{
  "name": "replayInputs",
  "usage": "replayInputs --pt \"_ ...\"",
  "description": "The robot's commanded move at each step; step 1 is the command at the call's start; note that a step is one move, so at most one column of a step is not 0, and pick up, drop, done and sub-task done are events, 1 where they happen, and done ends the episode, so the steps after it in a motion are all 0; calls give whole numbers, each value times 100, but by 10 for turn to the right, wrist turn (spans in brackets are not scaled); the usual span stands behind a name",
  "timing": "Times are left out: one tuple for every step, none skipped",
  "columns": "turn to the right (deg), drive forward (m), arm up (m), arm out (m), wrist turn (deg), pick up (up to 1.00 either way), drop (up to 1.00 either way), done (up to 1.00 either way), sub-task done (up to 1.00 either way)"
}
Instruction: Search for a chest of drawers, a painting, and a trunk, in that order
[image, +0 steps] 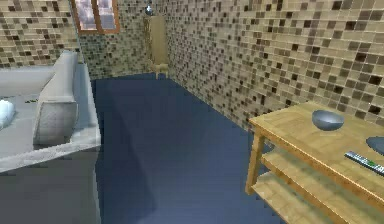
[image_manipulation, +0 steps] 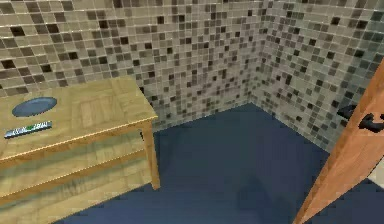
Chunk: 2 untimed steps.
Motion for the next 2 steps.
replayInputs --pt "30 0 0 0 0 0 0 0 0" --pt "0 100 0 0 0 0 0 0 0"
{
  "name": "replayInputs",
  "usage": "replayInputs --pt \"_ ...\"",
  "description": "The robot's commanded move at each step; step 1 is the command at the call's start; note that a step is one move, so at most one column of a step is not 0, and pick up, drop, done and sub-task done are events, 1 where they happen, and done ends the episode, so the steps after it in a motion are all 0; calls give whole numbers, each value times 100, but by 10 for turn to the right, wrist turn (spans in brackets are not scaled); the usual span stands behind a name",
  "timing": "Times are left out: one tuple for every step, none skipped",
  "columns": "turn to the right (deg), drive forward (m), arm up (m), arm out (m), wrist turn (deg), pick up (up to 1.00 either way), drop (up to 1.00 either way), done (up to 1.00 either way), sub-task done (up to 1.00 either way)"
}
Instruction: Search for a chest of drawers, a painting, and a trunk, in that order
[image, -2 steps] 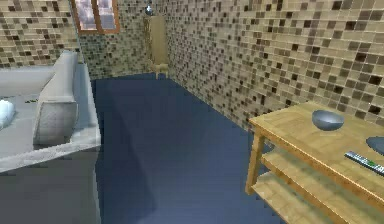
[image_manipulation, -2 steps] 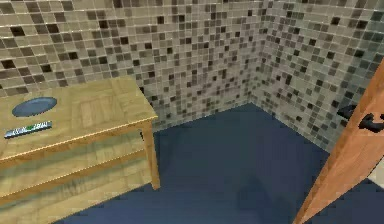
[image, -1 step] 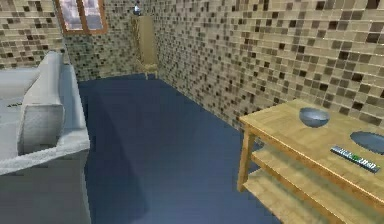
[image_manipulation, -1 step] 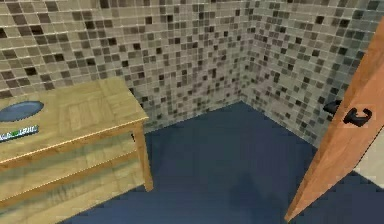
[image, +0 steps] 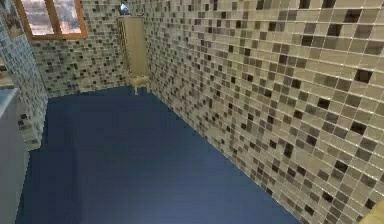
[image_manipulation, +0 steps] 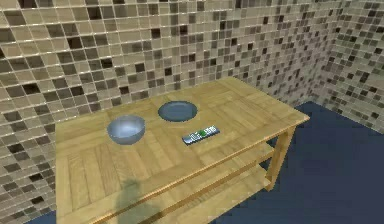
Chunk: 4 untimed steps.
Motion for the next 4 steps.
replayInputs --pt "90 0 0 0 0 0 0 0 0" --pt "0 10 0 0 0 0 0 0 0" --pt "-300 0 0 0 0 0 0 0 0" --pt "0 100 0 0 0 0 0 0 0"
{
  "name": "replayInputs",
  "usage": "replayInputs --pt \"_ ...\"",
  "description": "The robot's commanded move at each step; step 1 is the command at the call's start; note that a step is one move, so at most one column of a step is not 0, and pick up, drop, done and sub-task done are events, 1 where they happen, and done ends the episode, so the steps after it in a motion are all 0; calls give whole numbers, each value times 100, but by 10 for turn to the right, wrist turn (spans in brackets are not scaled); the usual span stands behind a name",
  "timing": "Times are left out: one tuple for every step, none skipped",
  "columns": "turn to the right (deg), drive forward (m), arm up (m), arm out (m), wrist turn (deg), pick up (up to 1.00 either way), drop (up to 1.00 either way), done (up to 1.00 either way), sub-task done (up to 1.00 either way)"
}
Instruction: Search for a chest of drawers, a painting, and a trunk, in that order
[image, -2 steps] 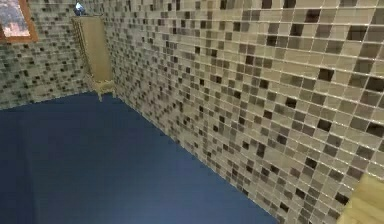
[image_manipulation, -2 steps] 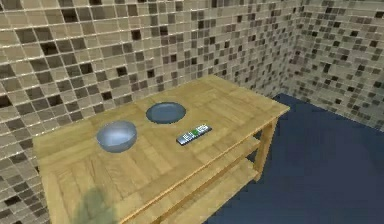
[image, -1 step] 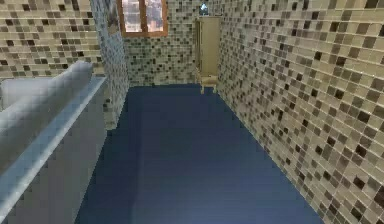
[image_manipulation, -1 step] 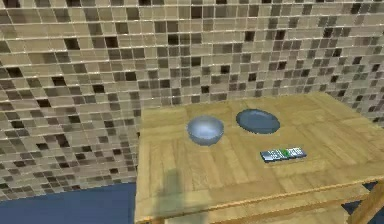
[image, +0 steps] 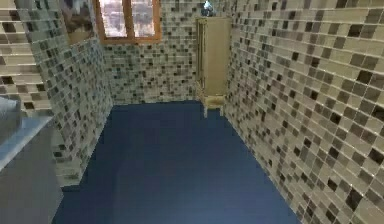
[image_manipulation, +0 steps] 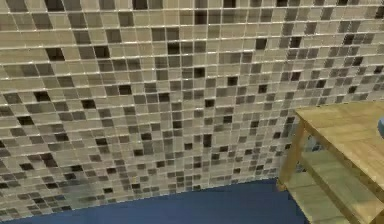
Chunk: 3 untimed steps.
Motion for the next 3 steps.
replayInputs --pt "0 100 0 0 0 0 0 0 0" --pt "-30 0 0 0 0 0 0 0 0" --pt "0 100 0 0 0 0 0 0 0"
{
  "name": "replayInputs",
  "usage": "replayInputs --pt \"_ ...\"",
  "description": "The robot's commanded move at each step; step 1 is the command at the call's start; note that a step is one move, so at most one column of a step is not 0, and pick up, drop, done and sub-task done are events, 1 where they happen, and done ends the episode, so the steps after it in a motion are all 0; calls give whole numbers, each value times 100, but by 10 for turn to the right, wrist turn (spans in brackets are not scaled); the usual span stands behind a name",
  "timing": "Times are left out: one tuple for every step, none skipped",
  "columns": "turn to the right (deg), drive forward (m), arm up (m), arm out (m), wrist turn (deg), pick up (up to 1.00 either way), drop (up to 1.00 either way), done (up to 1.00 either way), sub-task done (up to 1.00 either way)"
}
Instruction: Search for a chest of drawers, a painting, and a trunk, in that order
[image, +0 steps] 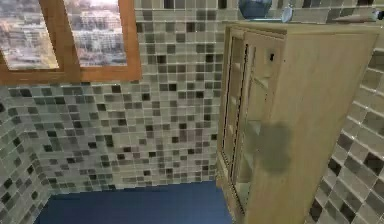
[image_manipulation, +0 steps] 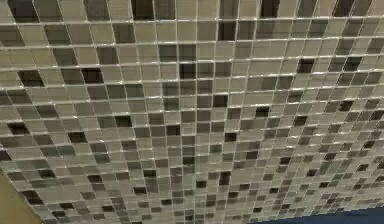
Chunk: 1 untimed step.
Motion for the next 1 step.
replayInputs --pt "180 0 0 0 0 0 0 0 0"
